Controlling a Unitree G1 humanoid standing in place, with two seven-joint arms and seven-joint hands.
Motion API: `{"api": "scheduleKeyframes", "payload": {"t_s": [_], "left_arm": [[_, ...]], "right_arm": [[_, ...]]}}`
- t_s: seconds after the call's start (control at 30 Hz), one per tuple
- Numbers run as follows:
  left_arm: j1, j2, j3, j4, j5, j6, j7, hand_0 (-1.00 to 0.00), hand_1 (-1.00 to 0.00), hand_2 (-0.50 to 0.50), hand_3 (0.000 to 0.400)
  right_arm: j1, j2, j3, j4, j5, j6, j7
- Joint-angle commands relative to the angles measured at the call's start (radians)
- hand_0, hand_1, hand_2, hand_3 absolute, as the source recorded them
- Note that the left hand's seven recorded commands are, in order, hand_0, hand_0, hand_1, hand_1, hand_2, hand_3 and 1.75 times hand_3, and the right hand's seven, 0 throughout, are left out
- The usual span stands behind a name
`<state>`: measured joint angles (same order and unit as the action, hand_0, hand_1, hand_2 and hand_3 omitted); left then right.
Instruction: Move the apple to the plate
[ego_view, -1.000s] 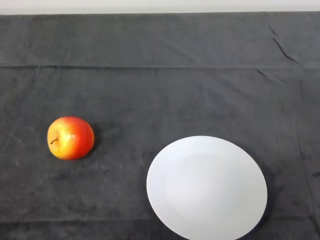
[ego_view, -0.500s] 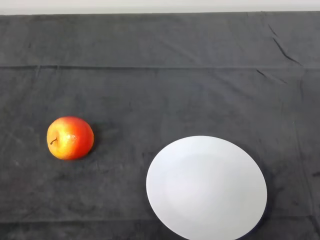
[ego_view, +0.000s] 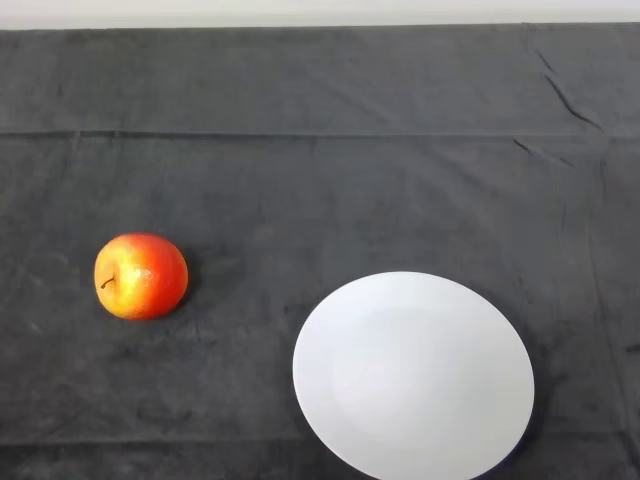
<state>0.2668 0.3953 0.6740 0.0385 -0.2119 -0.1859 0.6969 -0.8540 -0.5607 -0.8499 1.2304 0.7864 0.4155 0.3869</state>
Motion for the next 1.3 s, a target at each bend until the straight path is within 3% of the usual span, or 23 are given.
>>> {"api": "scheduleKeyframes", "payload": {"t_s": [0.03, 0.7, 1.3], "left_arm": [[0.022, 0.029, -0.009, -0.057, 0.024, 0.026, 0.016, 0.0, 0.0, 0.0, 0.0], [-0.017, 0.052, -0.129, -0.402, 0.094, 0.327, 0.041, 0.0, 0.0, 0.0, 0.0], [-0.111, 0.078, -0.313, -0.521, 0.204, 0.509, -0.006, 0.0, 0.0, 0.0, 0.0]], "right_arm": [[0.028, -0.008, -0.0107, -0.021, 0.0282, 0.001, -0.0021], [0.029, -0.008, -0.0105, -0.023, 0.0284, 0.001, -0.0027], [0.029, -0.007, -0.0103, -0.023, 0.0286, 0.001, -0.0031]]}}
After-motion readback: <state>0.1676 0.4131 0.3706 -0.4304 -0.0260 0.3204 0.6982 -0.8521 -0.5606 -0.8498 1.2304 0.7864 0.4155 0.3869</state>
